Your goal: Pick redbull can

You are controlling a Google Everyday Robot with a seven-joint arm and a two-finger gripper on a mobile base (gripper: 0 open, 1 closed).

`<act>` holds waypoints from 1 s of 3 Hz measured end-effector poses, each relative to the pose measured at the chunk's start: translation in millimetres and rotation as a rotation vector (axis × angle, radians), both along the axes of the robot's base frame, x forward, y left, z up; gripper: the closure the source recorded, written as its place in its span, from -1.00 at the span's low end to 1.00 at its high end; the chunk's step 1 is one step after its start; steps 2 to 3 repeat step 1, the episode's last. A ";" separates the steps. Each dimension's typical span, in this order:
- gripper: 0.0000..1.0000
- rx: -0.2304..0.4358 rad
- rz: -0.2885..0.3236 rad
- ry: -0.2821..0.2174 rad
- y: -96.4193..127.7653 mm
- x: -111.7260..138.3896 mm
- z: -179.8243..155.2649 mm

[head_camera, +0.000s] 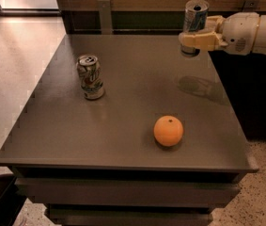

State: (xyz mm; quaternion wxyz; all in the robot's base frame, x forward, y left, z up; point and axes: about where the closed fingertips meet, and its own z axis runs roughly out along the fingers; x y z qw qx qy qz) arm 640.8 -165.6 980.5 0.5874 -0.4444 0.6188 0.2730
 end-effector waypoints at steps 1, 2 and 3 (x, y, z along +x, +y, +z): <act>1.00 0.000 0.001 -0.006 0.2 -0.8 3.7; 1.00 0.000 0.001 -0.006 0.2 -0.8 3.7; 1.00 0.000 0.001 -0.006 0.2 -0.8 3.7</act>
Offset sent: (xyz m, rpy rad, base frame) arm 0.0000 0.0000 0.0000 0.0000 0.0000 0.0000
